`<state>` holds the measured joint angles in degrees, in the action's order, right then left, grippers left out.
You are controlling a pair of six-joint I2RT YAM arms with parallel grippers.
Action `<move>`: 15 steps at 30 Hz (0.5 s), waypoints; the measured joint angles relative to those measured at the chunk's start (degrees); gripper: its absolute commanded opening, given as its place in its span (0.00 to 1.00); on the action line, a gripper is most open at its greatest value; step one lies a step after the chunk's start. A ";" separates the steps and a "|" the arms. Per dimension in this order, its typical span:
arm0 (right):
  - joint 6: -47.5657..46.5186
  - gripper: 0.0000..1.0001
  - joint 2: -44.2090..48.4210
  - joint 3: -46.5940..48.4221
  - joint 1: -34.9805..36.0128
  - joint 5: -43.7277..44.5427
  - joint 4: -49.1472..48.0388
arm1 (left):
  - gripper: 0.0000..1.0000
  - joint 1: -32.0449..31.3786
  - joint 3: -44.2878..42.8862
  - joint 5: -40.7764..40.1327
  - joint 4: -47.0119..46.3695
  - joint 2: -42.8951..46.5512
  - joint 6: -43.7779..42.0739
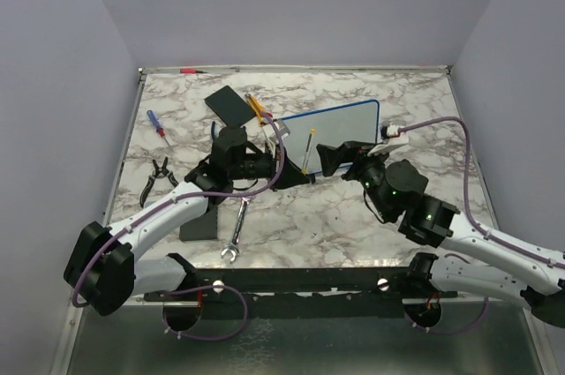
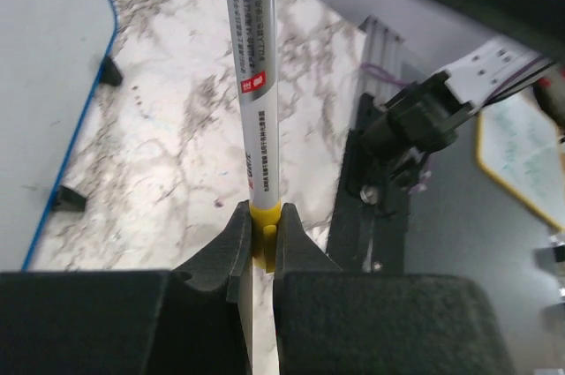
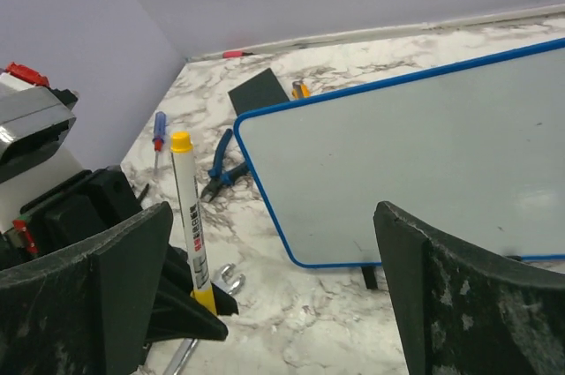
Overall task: Write a sentence on the whiteboard
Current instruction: Open the whiteboard marker at the center of the board.
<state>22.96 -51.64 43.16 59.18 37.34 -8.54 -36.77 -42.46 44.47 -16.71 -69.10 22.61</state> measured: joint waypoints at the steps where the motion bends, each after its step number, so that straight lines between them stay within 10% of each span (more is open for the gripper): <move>1: -0.15 1.00 1.25 0.81 -0.15 0.15 2.78 | 0.00 -0.22 -1.09 -0.90 2.78 -0.15 -2.21; 15: -3.10 0.96 -2.14 27.54 -10.05 -19.37 40.09 | 0.00 -5.16 -6.56 -4.04 25.92 -2.32 -19.91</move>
<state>19.86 -53.78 70.70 49.12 17.98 31.55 -41.93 -49.01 40.42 9.21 -71.42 2.70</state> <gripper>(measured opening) 0.978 0.066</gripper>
